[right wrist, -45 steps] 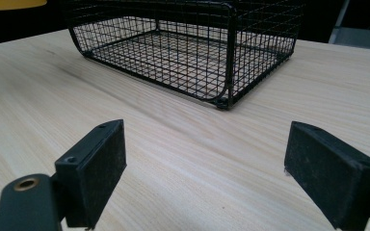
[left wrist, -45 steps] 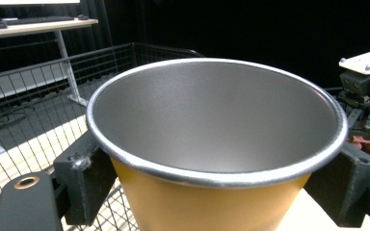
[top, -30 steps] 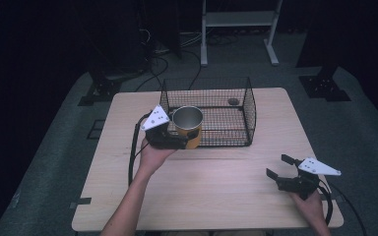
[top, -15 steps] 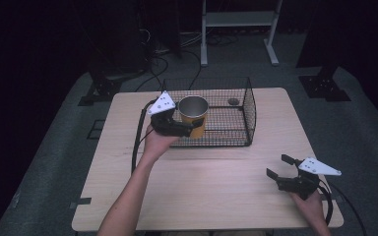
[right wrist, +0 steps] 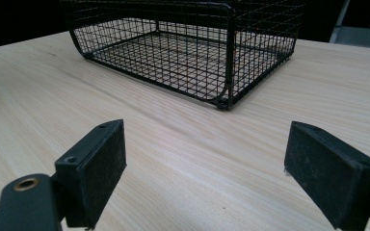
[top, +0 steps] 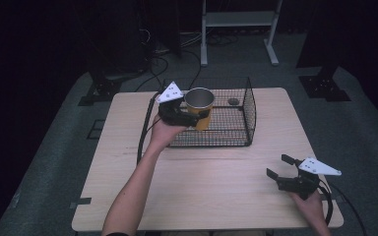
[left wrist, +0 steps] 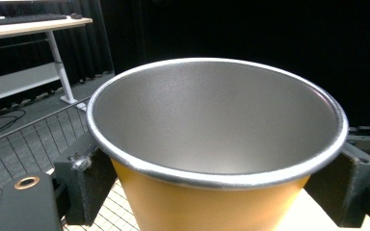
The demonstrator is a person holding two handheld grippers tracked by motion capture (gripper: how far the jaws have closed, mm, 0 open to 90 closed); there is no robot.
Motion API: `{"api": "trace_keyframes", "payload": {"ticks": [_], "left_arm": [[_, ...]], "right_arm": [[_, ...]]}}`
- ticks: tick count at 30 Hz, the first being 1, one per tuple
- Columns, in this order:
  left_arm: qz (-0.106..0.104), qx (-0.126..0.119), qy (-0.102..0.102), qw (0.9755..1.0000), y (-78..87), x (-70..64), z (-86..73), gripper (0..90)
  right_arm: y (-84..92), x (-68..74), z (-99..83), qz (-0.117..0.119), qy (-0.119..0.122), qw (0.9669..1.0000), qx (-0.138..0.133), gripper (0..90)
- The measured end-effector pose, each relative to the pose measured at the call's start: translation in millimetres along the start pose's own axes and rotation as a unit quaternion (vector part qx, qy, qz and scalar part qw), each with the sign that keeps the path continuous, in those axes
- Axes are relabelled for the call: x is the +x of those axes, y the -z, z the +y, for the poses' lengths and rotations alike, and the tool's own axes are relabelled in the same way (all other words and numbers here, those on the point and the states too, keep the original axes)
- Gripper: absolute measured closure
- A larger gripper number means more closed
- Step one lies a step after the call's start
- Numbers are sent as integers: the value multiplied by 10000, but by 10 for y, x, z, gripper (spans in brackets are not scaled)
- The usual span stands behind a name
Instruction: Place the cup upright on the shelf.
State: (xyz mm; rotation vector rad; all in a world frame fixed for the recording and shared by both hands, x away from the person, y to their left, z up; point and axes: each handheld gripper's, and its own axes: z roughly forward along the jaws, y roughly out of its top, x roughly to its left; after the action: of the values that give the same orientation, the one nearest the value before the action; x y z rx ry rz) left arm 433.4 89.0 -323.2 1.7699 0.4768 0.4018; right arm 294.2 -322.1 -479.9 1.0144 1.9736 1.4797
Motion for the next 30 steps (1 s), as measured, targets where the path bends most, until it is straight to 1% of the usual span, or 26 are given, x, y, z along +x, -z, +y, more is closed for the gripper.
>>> {"api": "trace_keyframes", "payload": {"ticks": [2,3,7,10,11,12,17,22,23,25,27,30], "left_arm": [[-18,116,-29,9999,-60,26,29,142],[-27,133,-36,9999,-77,35,36,143],[-14,127,-50,9999,-122,62,45,142],[-11,195,-35,9998,-172,116,44,142],[-11,195,-35,9998,-172,116,44,142],[24,213,-31,9998,-200,142,43,142],[49,212,-12,9998,-257,193,47,142],[52,317,-76,9995,-343,247,46,142],[51,314,-56,9995,-358,253,43,142],[31,299,-72,9995,-378,263,38,142],[45,335,-99,9994,-408,274,39,142],[53,278,-81,9996,-457,299,29,142]], "right_arm": [[1,0,0,0,-1,10000,-1,136],[1,-1,-1,1,-4,10000,-5,136],[5,1,-2,-5,-19,10000,-13,136],[5,2,-2,0,-25,10000,-8,136],[5,1,-2,2,-28,10000,-9,136],[5,0,-2,5,-29,10000,-9,136],[5,2,-1,1,-21,10000,-6,136],[5,4,-1,4,-8,10000,-4,136],[5,4,-1,6,-6,10000,-4,136],[4,4,-1,6,-7,10000,-3,136],[5,3,-1,14,-9,10000,-5,136],[5,2,-2,20,-19,10000,-6,136]]}}
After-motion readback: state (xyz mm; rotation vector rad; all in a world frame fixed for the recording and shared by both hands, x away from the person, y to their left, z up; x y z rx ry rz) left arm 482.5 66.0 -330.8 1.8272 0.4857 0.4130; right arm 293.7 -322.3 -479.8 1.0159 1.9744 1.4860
